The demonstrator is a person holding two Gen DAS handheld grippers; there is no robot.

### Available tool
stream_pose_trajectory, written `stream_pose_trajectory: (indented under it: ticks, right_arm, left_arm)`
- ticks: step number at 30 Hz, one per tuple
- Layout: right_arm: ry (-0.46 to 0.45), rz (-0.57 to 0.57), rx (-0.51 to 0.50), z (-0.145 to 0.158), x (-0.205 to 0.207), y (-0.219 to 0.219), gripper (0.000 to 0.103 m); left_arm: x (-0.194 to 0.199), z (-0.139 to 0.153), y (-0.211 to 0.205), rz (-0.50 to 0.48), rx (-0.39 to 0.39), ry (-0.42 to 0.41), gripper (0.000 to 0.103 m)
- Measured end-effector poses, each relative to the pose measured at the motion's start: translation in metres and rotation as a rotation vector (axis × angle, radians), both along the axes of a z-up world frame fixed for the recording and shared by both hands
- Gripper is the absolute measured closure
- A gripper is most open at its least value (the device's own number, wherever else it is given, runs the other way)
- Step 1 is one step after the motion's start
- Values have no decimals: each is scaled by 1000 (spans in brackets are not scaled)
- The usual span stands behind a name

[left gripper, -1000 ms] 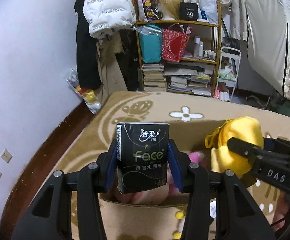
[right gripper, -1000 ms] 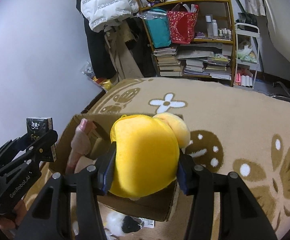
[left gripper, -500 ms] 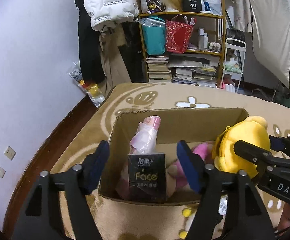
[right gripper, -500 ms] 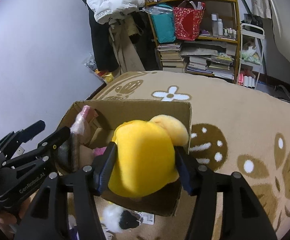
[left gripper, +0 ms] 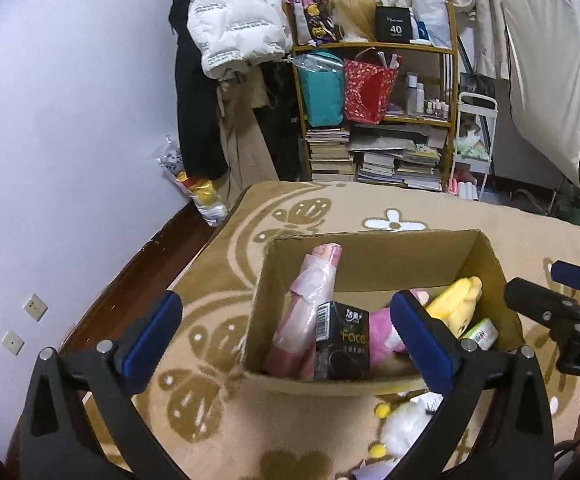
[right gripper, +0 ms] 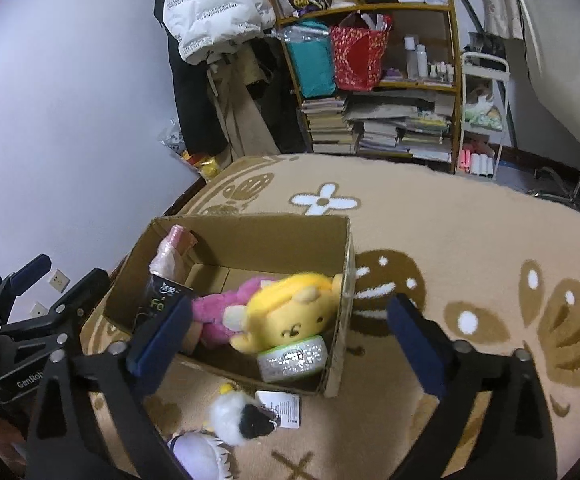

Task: Organize soft objects
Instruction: 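Open both tools to drop the tissue pack and yellow plush into the box, then move both tools back toward the lavender doll and fluffy keychain plush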

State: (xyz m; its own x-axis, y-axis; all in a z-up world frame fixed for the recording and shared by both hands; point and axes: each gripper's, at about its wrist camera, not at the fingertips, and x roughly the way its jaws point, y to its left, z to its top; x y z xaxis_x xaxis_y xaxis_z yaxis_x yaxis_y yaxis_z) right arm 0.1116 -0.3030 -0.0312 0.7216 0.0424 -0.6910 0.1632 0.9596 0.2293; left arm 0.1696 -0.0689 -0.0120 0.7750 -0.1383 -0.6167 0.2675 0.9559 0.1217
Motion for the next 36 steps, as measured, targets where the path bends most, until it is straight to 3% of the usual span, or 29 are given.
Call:
stream_pose_trajectory:
  ticks: [11,20,28,36]
  right_arm:
    - [-38,2,-48,34,-45,17,0]
    - [-67,7,-27,48,-78,32,0]
    - [-77,19,-19,47,-97,44,0]
    - [-46,13,6,28,-101,43,0]
  left_arm:
    - [-42,31,26,32,-17,-31,0]
    - [-86,42,43,47,-5,-47,0]
    - [-114,38,54,59,-9,-21,0]
    - [-119,22,52,58,8,6,0]
